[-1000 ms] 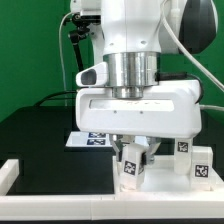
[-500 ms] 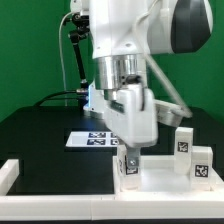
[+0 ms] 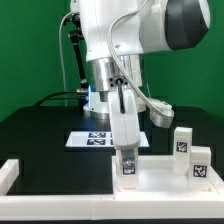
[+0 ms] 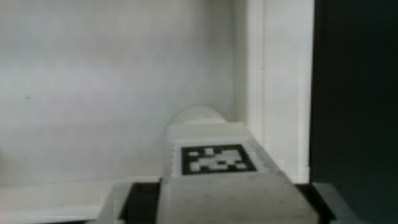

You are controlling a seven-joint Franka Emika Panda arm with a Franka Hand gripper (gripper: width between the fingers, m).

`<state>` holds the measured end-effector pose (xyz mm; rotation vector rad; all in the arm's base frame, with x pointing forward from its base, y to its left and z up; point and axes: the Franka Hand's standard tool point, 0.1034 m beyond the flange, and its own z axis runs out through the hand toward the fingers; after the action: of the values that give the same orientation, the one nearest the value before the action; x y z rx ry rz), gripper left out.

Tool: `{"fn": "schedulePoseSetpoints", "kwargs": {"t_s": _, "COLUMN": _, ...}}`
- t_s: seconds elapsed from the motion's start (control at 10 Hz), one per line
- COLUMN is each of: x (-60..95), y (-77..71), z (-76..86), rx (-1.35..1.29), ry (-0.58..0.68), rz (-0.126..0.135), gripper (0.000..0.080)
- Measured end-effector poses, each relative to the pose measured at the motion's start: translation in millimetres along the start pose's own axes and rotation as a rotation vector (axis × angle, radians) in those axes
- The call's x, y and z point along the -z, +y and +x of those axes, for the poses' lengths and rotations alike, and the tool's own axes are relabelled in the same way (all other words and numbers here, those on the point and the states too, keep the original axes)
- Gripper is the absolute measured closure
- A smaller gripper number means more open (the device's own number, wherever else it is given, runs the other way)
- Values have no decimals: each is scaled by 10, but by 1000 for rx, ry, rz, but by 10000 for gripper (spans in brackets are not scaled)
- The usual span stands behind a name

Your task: Assemble square table

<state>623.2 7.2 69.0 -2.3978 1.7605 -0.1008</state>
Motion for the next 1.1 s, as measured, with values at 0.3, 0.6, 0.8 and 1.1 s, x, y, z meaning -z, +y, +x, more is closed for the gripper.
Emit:
{"fn": "schedulePoseSetpoints", "kwargs": {"t_s": 0.3, "x": -11, "y": 14, "z": 6, "rx": 233, "ry": -2, "rz": -3, "gripper": 177}}
{"fn": "schedulePoseSetpoints", "kwargs": {"t_s": 0.6, "x": 53, "y": -31, "z": 36, "rx": 729, "ry": 31, "rz": -21, "gripper": 151}}
{"fn": "schedulePoseSetpoints", "kwargs": {"t_s": 0.8, "x": 46, "y": 15, "z": 100, "rx": 1042, "ry": 12, "rz": -33, "gripper": 150}}
{"fn": "schedulePoseSetpoints", "kwargs": {"t_s": 1.1, "x": 35, "y": 16, "z": 105, "rx": 949, "ry": 17, "rz": -32, "gripper": 291}}
